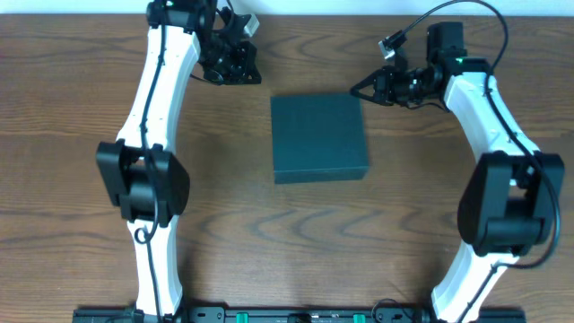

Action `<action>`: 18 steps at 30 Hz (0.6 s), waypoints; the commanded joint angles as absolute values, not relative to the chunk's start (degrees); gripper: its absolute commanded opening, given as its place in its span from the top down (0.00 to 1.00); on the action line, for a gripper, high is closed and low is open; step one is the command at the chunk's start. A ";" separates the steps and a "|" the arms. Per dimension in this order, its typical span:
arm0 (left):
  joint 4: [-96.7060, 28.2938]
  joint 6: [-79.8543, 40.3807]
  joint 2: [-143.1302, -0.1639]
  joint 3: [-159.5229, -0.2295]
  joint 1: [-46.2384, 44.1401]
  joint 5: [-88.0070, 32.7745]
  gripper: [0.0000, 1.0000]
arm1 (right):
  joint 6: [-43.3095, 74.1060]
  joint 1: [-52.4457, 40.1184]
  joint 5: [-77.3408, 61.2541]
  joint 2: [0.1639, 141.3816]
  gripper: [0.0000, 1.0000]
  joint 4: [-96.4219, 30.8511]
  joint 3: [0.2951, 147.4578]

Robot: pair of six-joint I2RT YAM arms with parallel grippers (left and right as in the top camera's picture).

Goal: Pack container
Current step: 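Swing the lid forward with both grippers to close the box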

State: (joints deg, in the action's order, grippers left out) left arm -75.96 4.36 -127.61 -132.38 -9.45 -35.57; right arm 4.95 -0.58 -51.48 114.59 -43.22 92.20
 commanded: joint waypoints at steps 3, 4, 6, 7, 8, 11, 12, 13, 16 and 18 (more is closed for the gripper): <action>-79.02 4.10 -118.30 -133.73 -9.80 -32.75 0.94 | -1.15 -0.73 -47.37 104.20 0.98 -46.89 92.53; -79.64 4.12 -116.81 -133.73 -9.98 -31.62 0.94 | -1.72 -0.73 -46.35 102.19 0.98 -48.05 92.53; -81.06 4.14 -113.65 -133.73 -10.37 -29.12 0.94 | -2.52 -0.73 -44.88 98.54 0.98 -50.15 92.53; -81.84 4.32 -112.31 -133.73 -10.59 -28.05 0.94 | -2.79 -0.75 -44.23 96.95 0.98 -51.13 92.53; -82.74 4.29 -110.72 -133.71 -10.92 -26.89 0.94 | -3.40 -0.75 -43.64 95.11 0.99 -52.34 92.53; -85.73 5.06 -106.39 -133.71 -11.94 -26.04 0.94 | -5.82 -0.80 -42.57 89.47 0.98 -56.97 92.53; -86.83 5.21 -104.92 -133.69 -12.45 -25.50 0.94 | -6.28 -0.84 -42.13 87.66 0.98 -58.61 92.53; -87.68 5.21 -103.72 -133.64 -12.99 -24.64 0.94 | -6.50 -0.84 -41.69 86.02 0.99 -60.10 92.53; -90.11 5.17 -99.35 -133.64 -15.70 -20.84 0.94 | -7.05 -0.84 -40.38 80.79 0.98 -64.99 92.51; -91.20 5.19 -96.53 -133.60 -17.45 -20.34 0.94 | -7.42 -0.84 -40.47 77.65 0.98 -67.68 92.51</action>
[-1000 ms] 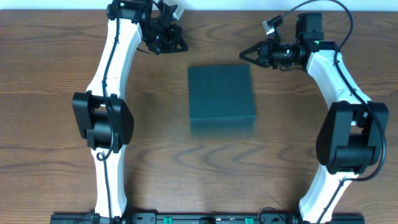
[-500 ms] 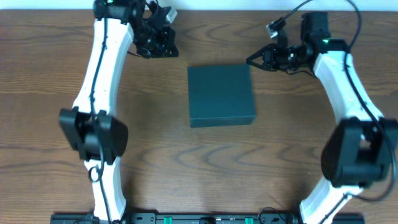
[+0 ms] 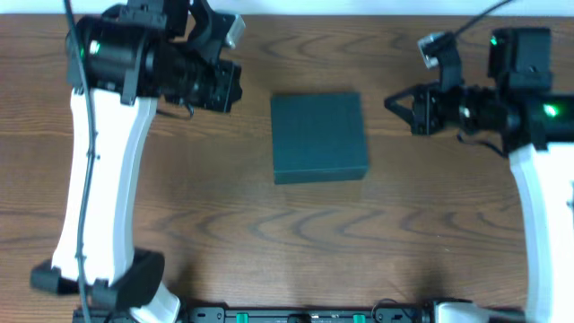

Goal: Pack container

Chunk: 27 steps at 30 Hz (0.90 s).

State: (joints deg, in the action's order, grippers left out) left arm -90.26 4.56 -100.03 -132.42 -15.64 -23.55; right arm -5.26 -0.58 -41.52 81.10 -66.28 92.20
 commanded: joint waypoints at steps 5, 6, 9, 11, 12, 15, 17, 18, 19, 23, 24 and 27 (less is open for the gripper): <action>-93.93 5.21 -89.12 -131.33 -19.94 -18.41 0.94 | -10.00 -0.84 -40.51 68.93 0.98 -74.37 91.11; -93.86 5.21 -87.11 -129.60 -19.92 -18.41 0.94 | -10.00 -0.84 -40.49 66.74 0.98 -75.05 89.89; -89.93 5.37 -78.19 -118.48 -19.90 -18.44 0.94 | -10.39 -0.82 -40.49 57.08 0.99 -75.50 81.43; -86.13 5.32 -72.82 -110.32 -19.90 -18.74 0.94 | -10.39 -0.82 -40.51 52.05 0.98 -75.00 76.47; -83.77 5.08 -69.69 -105.30 -19.90 -19.09 0.94 | -10.37 -0.82 -40.51 49.19 0.99 -74.67 73.69; -75.22 2.31 -58.96 -87.11 -19.90 -19.55 0.94 | -10.35 -0.82 -40.53 39.62 0.98 -74.43 64.82; -71.59 0.25 -53.82 -78.26 -19.90 -19.64 0.94 | -9.85 -0.82 -40.53 35.66 0.99 -74.63 61.25; -69.95 -0.69 -51.27 -73.76 -19.90 -20.12 0.94 | -9.69 -0.82 -40.53 33.52 0.98 -74.78 59.29; -68.12 -1.30 -48.40 -68.69 -19.90 -21.21 0.94 | -9.65 -0.82 -40.56 31.24 0.99 -75.11 57.12; -62.72 -5.41 -40.01 -53.65 -19.90 -25.39 0.94 | -6.83 -0.82 -40.77 24.77 0.99 -77.30 49.56; -61.47 -6.59 -38.26 -50.46 -19.90 -26.28 0.94 | -6.63 -0.82 -41.17 23.64 0.98 -77.89 47.86; -58.06 -9.80 -34.30 -42.94 -19.90 -28.47 0.94 | -6.66 -0.82 -44.56 21.43 0.99 -78.43 43.70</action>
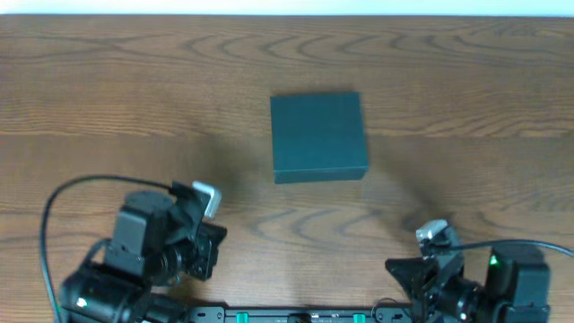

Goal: Pack container

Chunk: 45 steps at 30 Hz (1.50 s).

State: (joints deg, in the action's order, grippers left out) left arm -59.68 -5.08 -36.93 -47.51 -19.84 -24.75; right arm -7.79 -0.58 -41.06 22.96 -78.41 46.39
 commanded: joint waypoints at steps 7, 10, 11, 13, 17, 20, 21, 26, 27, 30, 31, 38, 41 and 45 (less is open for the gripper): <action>-54.98 -18.20 -32.60 -38.41 -19.90 -26.59 0.05 | -5.08 -0.82 -46.33 21.37 0.01 -77.82 41.45; -55.24 -19.31 -32.60 -38.41 -19.90 -26.57 0.05 | -5.08 -0.82 -46.33 21.37 0.01 -77.84 41.45; -55.46 -19.31 -32.60 -38.41 -19.90 -26.55 0.05 | -5.08 -0.82 -46.33 21.37 0.01 -77.84 41.45; -55.61 -19.31 -32.60 -38.41 -19.90 -26.57 0.05 | -5.06 -0.82 -46.33 21.37 0.01 -77.84 41.45; -55.61 -19.31 -32.60 -38.41 -19.90 -26.57 0.05 | -5.08 -0.82 -46.33 21.37 0.01 -77.84 41.45; -55.61 -19.31 -32.60 -38.41 -19.90 -26.57 0.05 | -5.06 -0.82 -46.33 21.37 0.01 -77.84 41.45; -55.61 -19.31 -32.60 -38.39 -19.90 -26.57 0.05 | -5.08 -0.82 -46.33 21.37 0.01 -77.84 41.45; -55.68 -19.29 -31.68 -38.39 -20.03 -26.55 0.05 | -5.08 -0.82 -46.33 21.37 0.01 -77.84 41.45; -55.55 -19.31 -31.14 -38.39 -19.79 -23.81 0.05 | -5.08 -0.82 -46.33 21.37 0.01 -77.84 41.45; -53.52 -19.29 -27.09 -38.28 -18.17 -13.89 0.05 | -5.08 -0.82 -46.33 21.37 0.01 -77.84 41.45; -52.29 -19.27 -25.32 -38.00 -17.12 -10.92 0.05 | -5.06 -0.82 -46.30 21.37 0.01 -77.84 41.45; -46.33 -7.73 -12.95 -30.79 -5.87 -6.61 0.05 | -5.06 -0.82 -46.33 21.37 0.01 -77.84 41.45; -43.18 -4.95 -8.38 -25.93 -1.91 -6.61 0.05 | -5.06 -0.82 -46.33 21.37 0.01 -77.84 41.45; -39.11 -4.03 -3.97 -19.29 1.28 -6.66 0.05 | -5.06 -0.82 -46.33 21.37 0.01 -77.84 41.45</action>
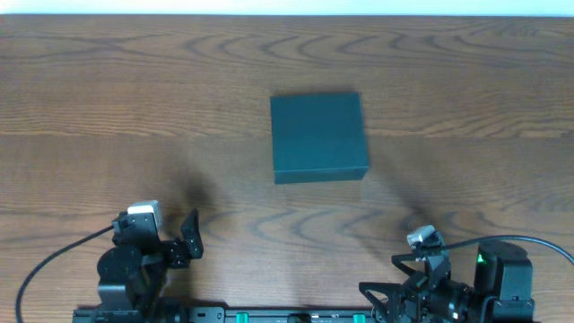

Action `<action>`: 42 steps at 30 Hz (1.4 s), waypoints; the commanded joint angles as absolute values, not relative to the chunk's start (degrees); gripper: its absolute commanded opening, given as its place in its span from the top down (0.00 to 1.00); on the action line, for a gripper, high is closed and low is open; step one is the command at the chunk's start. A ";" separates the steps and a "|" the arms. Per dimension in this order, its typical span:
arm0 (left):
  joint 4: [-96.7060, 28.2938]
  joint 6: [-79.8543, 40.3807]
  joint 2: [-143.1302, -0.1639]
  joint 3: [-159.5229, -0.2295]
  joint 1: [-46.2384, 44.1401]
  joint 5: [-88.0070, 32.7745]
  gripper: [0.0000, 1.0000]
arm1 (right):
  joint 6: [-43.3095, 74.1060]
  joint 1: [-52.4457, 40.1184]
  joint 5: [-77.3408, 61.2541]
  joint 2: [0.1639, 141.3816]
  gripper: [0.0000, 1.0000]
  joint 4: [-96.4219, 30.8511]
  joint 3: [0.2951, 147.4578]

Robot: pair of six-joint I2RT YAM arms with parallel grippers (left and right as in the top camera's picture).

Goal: Pack container

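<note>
A closed dark teal box (319, 136) lies flat on the wooden table (134, 108), slightly behind the middle; its lid hides anything inside. Both arms are folded down at the near edge, far from the box. My left gripper (191, 237) sits at the lower left with its dark fingers pointing right and away from me. My right gripper (369, 301) is at the lower right, pointing left along the front rail. Nothing shows between either pair of fingers, and the overhead view does not reveal whether the jaws are apart.
A black rail with green connectors (296, 316) runs along the table's front edge between the two arm bases. Cables loop from each wrist at the lower left and lower right corners. A pale strip marks the table's far edge.
Both arms have drawn in closer to their bases at the front edge. The left wrist is now lower and more compact, and the right gripper sits nearer the rail. The box has not moved.
Both grippers first hovered at the back of the table, either side of the closed teal box. Then they were raised towards the camera, still flanking it. Later both arms were down at the front edge, and now they are tucked by their bases. The box stayed put throughout.
</note>
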State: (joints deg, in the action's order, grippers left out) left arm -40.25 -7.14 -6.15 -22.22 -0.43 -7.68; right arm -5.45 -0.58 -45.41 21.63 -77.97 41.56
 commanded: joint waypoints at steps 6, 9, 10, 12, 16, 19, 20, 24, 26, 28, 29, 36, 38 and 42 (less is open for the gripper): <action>-33.89 -4.03 -0.19 -11.73 2.76 -7.07 0.05 | -5.08 -0.82 -46.33 21.37 0.01 -77.84 41.45; -32.47 -4.03 -0.19 -9.54 2.63 -7.01 0.05 | -5.08 -0.82 -46.30 21.37 0.01 -77.84 41.45; -32.27 -4.01 -0.19 -8.69 2.63 -7.01 0.05 | -5.08 -0.82 -46.33 21.37 0.01 -77.84 41.45; -32.10 -3.81 -0.19 -8.54 2.61 -6.81 0.05 | -5.08 -0.82 -46.33 21.37 0.01 -77.84 41.45; -32.12 -3.36 -0.19 -8.54 2.61 -6.87 0.05 | -5.08 -0.82 -46.33 21.37 0.01 -77.84 41.45; -32.10 -3.36 -0.21 -8.54 2.61 -6.87 0.05 | -5.06 -0.82 -46.33 21.37 0.01 -77.84 41.45; -32.12 -3.36 -0.21 -8.54 2.61 -6.87 0.05 | -5.08 -0.82 -46.33 21.37 0.01 -77.84 41.45; -32.12 -3.36 -0.21 -8.56 2.61 -6.87 0.05 | -5.08 -0.82 -46.33 21.37 0.01 -77.84 41.45; -32.12 -3.36 -0.21 -8.56 2.61 -6.87 0.05 | -5.08 -0.82 -46.30 21.37 0.01 -77.84 41.45; -32.12 -3.36 -0.21 -8.56 2.61 -6.87 0.05 | -5.08 -0.82 -46.30 21.37 0.01 -77.84 41.45; -32.12 -3.36 -0.21 -8.56 2.61 -6.87 0.05 | -5.06 -0.82 -46.33 21.37 0.01 -77.84 41.45; -32.12 -3.36 -0.21 -8.56 2.61 -6.87 0.04 | -5.08 -0.82 -46.33 21.37 0.01 -77.84 41.45; -32.12 -3.36 -0.21 -8.56 2.61 -6.87 0.05 | -5.69 -0.82 -44.29 21.37 0.01 -78.37 41.45; -32.12 -3.36 -0.21 -8.56 2.61 -6.87 0.05 | -5.65 -0.82 -32.03 21.37 0.01 -79.11 41.45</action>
